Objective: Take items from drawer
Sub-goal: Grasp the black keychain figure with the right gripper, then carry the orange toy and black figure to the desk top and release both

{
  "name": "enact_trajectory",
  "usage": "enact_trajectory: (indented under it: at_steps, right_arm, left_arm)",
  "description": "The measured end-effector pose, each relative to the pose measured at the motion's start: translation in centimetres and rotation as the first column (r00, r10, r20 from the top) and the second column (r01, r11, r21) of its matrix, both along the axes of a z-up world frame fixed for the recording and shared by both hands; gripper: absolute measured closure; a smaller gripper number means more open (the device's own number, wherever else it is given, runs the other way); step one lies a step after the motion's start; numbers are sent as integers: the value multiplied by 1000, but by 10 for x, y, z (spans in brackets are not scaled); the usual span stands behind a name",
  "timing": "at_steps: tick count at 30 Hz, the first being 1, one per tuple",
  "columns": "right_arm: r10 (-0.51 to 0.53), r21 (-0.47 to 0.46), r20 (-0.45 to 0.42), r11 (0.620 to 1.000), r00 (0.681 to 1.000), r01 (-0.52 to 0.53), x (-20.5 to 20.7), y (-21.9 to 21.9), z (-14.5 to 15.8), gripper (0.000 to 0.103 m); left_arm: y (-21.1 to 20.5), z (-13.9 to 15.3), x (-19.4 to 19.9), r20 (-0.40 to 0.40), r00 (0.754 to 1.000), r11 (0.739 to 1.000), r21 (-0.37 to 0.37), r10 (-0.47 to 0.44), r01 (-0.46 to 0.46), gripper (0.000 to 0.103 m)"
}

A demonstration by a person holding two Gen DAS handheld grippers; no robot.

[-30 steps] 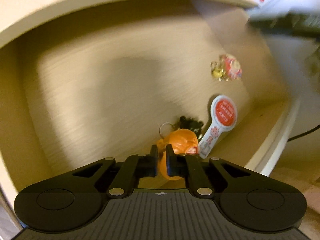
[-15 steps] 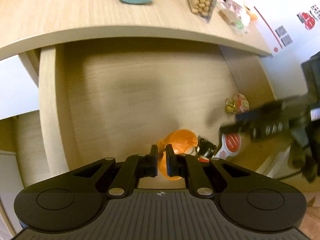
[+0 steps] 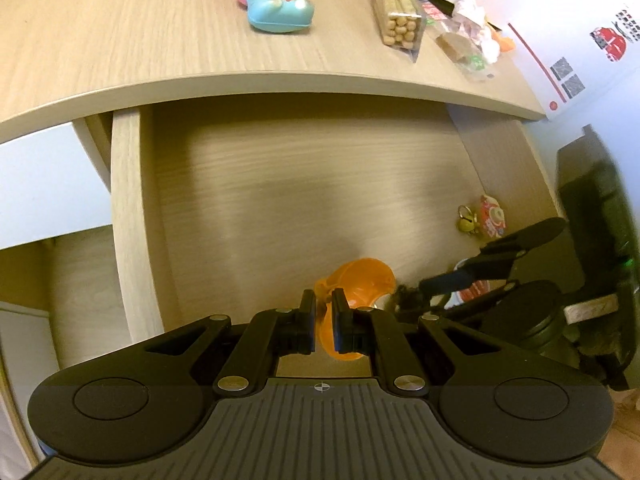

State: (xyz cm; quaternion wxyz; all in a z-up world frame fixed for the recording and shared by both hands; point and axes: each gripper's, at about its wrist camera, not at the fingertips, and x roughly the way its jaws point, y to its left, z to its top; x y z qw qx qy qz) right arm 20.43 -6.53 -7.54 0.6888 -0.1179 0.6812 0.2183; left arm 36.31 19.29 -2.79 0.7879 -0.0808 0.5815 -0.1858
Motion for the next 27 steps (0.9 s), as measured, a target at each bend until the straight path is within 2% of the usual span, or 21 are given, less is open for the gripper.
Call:
enact_trajectory:
  at_steps: [7, 12, 15, 17, 20, 23, 25, 27]
  right_arm:
    - [-163, 170, 76, 974, 984, 148, -10, -37, 35, 63]
    - [-297, 248, 194, 937, 935, 247, -18, -73, 77, 63]
    - [-345, 287, 287, 921, 894, 264, -21, -91, 107, 63]
    - [-391, 321, 343, 904, 854, 284, -26, -99, 127, 63]
    - [-444, 374, 417, 879, 793, 295, -33, -123, 153, 63]
    - [-484, 410, 490, 862, 725, 298, -19, -130, 186, 63]
    - [-501, 427, 526, 855, 688, 296, -18, -135, 198, 63]
    - [-516, 437, 537, 847, 668, 303, -13, -141, 204, 63]
  left_arm:
    - [-6, 5, -8, 3, 1000, 1000, -15, -17, 17, 93]
    - [-19, 23, -15, 30, 999, 998, -45, -44, 45, 93]
    - [-25, 46, -11, 81, 995, 996, -68, -49, 55, 93]
    - [-28, 67, -3, 130, 991, 995, -82, -43, 54, 93]
    - [-31, 102, 20, 229, 973, 996, -80, -30, 50, 93]
    - [-31, 126, 51, 312, 950, 997, -77, 24, 0, 93]
    - [-28, 132, 76, 341, 937, 995, -90, 77, -48, 93]
    - [-26, 127, 105, 329, 935, 989, -109, 129, -98, 93]
